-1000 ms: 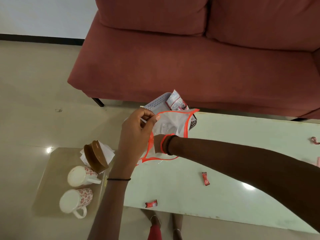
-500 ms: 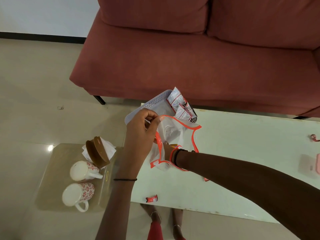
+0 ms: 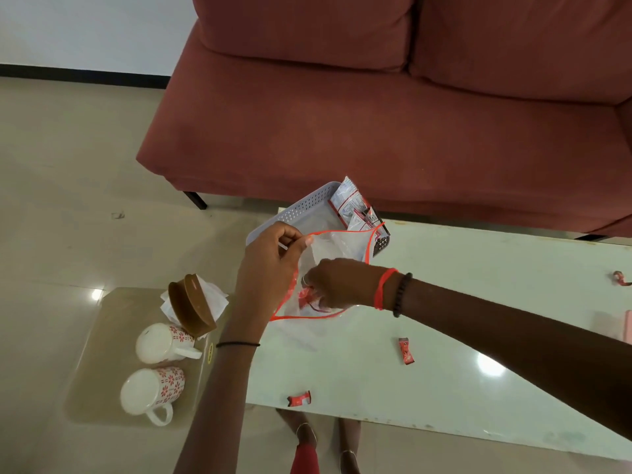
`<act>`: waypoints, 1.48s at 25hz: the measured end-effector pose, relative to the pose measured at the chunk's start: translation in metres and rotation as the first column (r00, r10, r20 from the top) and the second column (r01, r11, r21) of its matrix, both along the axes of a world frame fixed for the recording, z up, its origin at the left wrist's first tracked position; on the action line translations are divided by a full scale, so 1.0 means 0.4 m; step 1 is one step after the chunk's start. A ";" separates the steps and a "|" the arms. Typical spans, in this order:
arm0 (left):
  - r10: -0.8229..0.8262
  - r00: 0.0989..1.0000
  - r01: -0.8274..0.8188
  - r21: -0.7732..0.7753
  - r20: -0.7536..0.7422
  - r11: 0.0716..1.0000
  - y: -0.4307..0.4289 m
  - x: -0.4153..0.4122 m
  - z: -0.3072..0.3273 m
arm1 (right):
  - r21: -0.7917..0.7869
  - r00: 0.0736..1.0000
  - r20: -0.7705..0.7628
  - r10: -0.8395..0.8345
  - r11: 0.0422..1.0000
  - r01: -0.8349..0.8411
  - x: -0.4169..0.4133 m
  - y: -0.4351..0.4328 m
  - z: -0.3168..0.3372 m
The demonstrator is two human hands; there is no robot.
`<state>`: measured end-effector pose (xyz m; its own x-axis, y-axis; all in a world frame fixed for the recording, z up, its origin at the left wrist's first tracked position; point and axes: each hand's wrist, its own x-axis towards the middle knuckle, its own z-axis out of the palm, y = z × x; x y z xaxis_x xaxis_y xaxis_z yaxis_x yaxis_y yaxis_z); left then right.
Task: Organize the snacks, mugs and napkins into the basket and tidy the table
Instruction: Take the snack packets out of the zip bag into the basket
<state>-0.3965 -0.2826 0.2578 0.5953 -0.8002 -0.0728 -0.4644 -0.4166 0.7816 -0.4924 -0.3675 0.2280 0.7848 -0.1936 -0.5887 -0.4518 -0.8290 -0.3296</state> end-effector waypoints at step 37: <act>0.008 0.976 0.004 0.058 -0.217 0.998 -0.037 0.410 -0.089 | 0.219 0.299 0.112 -0.948 0.317 0.923 0.199 -0.488 -0.524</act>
